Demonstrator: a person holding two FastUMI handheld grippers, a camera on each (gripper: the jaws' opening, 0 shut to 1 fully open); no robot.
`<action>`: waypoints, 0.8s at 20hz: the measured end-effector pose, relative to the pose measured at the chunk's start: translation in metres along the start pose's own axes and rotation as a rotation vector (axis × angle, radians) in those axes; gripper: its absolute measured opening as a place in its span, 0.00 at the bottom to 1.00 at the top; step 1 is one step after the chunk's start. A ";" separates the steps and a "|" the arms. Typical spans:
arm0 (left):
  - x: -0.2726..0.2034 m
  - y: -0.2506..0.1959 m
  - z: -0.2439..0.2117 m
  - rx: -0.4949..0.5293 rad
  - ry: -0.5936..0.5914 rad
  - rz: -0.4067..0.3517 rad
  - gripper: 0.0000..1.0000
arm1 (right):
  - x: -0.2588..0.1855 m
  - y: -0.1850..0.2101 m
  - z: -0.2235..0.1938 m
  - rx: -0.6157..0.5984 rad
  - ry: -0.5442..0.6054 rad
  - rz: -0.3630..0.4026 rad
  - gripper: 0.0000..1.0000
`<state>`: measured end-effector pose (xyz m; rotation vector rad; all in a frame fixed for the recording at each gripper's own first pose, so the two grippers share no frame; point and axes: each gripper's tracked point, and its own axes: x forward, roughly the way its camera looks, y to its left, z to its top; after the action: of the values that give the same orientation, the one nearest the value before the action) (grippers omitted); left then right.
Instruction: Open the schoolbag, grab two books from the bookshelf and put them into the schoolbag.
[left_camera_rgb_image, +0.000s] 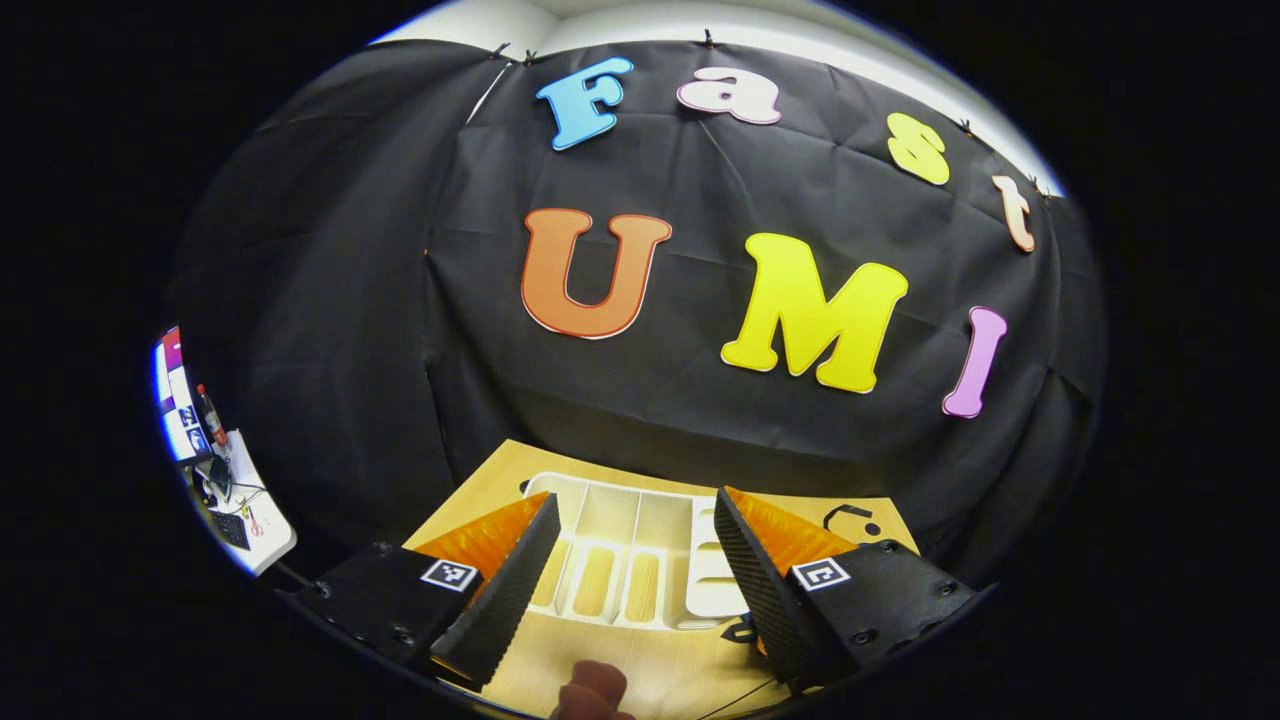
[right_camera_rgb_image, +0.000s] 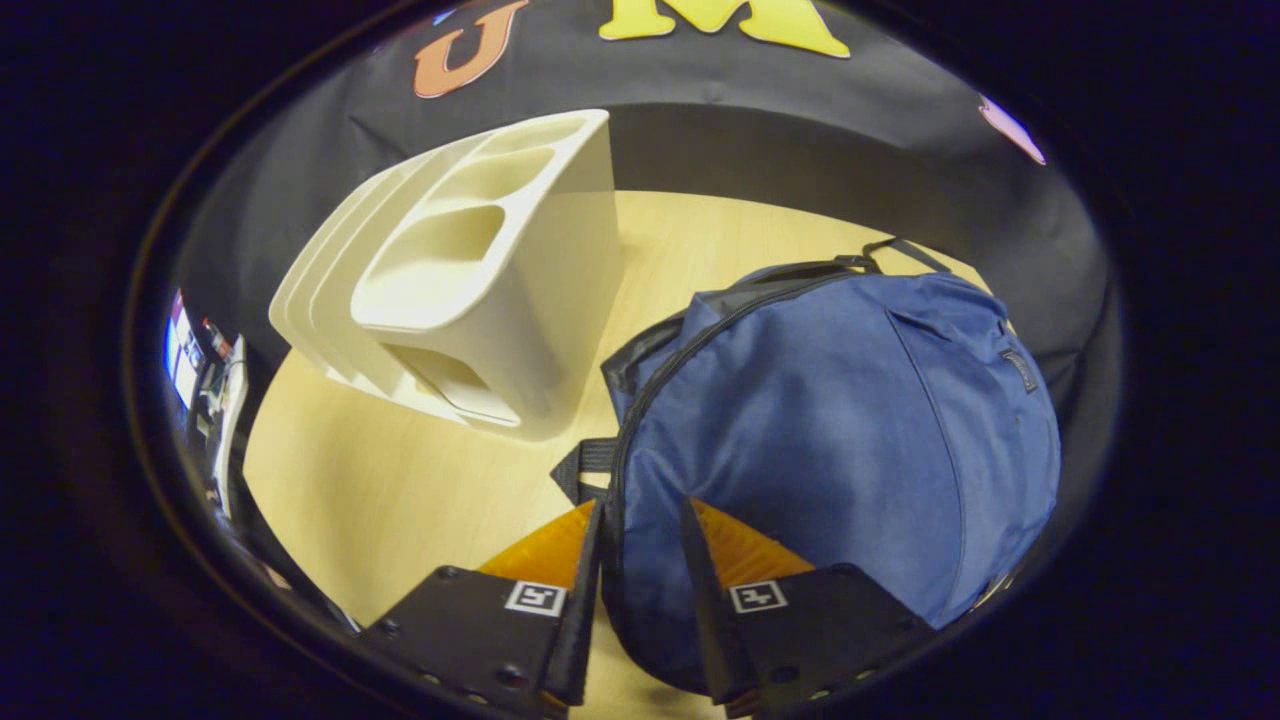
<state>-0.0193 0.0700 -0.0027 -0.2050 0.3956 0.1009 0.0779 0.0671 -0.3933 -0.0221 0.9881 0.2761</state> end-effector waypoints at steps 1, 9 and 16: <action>0.001 -0.002 0.002 -0.001 -0.001 -0.003 0.98 | -0.002 0.004 0.003 0.009 -0.010 0.016 0.51; 0.011 -0.016 0.023 0.067 -0.073 -0.014 0.98 | -0.107 0.008 0.093 0.096 -0.333 0.016 0.97; 0.002 -0.040 0.044 0.108 -0.172 -0.084 0.98 | -0.280 -0.035 0.190 0.046 -0.811 -0.212 0.96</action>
<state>0.0044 0.0409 0.0439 -0.1054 0.2197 0.0143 0.0976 -0.0008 -0.0606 0.0262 0.1816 0.0493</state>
